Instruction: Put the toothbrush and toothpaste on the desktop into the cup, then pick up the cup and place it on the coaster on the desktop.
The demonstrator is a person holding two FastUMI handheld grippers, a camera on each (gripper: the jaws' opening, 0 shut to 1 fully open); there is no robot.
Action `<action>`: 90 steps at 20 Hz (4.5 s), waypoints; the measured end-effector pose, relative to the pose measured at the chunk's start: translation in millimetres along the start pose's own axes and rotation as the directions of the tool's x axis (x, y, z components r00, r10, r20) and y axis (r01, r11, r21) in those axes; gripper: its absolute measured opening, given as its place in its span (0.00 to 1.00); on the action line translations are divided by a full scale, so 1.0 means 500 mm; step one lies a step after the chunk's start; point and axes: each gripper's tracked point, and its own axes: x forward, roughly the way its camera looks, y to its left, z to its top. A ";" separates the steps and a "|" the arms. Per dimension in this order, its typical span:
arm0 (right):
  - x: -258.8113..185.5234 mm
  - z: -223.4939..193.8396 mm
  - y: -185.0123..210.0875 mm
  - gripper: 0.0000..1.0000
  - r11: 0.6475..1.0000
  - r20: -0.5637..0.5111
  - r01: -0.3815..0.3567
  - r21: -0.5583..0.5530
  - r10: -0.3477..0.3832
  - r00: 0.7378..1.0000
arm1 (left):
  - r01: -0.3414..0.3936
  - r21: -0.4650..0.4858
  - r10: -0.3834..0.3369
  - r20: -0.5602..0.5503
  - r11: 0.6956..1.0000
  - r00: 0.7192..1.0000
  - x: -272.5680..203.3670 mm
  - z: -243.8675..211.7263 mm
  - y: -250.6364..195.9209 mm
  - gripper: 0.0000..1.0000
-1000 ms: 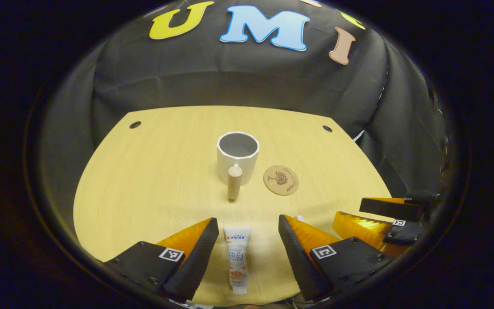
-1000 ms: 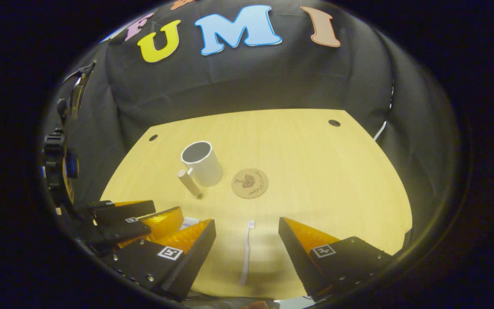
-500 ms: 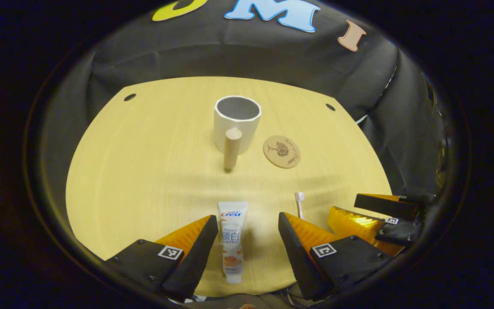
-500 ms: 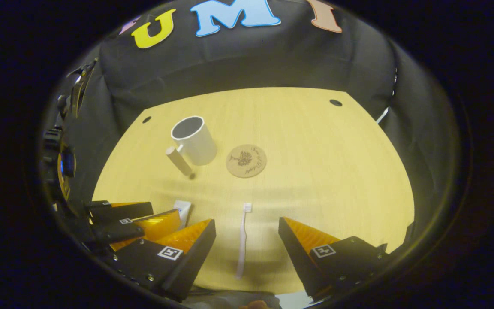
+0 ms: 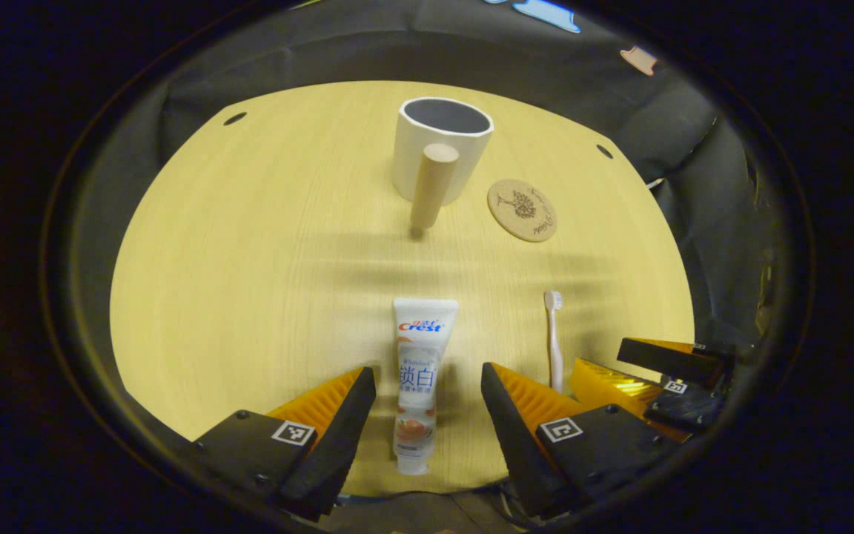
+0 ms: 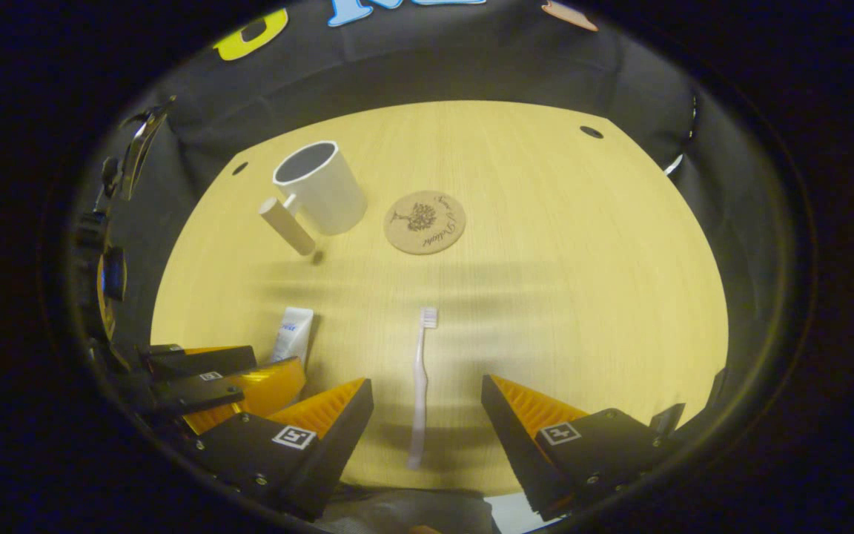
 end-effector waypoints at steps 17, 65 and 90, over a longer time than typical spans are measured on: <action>0.072 -0.059 0.024 0.57 1.000 -0.247 -0.017 -0.020 0.011 0.969 | -0.036 0.050 0.044 -0.169 0.998 0.985 0.061 -0.016 0.024 0.69; -0.116 0.142 0.037 0.04 0.980 0.357 -0.194 -0.036 0.194 0.914 | -0.006 -0.077 0.042 0.481 0.997 0.875 -0.193 0.275 0.086 0.24; -0.155 0.133 0.007 0.04 0.988 0.416 -0.147 0.048 0.114 0.902 | 0.174 0.088 -0.172 0.807 0.981 0.564 -0.152 0.666 -0.036 0.23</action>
